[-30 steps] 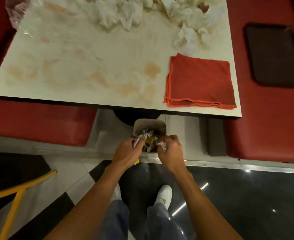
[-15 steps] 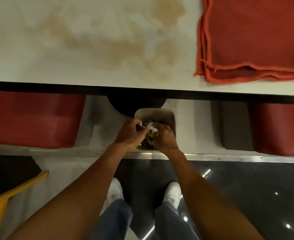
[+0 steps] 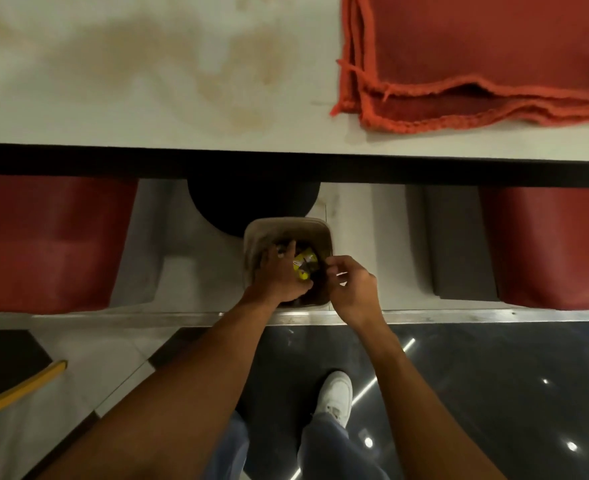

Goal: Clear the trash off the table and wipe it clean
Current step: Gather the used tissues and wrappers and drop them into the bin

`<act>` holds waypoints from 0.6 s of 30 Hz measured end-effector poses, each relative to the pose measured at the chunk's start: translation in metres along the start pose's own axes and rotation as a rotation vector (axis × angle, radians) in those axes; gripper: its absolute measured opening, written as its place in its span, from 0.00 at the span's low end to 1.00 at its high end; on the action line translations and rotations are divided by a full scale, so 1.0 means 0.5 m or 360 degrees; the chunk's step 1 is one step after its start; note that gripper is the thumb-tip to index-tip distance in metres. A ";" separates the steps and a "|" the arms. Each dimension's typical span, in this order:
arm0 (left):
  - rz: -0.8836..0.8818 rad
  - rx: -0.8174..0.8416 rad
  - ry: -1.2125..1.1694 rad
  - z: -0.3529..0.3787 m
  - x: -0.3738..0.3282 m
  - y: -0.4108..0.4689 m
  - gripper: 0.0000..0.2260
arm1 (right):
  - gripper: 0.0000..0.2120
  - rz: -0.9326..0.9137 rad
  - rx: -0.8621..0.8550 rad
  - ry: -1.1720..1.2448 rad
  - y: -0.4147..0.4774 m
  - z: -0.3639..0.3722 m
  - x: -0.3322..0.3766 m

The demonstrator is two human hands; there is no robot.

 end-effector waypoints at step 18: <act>0.0221 -0.0061 -0.0366 -0.215 -0.116 -0.536 0.16 | 0.11 -0.0109 0.0073 -0.0140 -0.282 -0.076 0.340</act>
Point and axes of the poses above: each hand's wrist, its own y-axis towards the middle knuckle, its own z-axis out of the palm, x = y × z, the point moved 2 cm from there along y, towards the middle knuckle, and after that the axes turned 15 degrees about x, right-handed, at the moved point
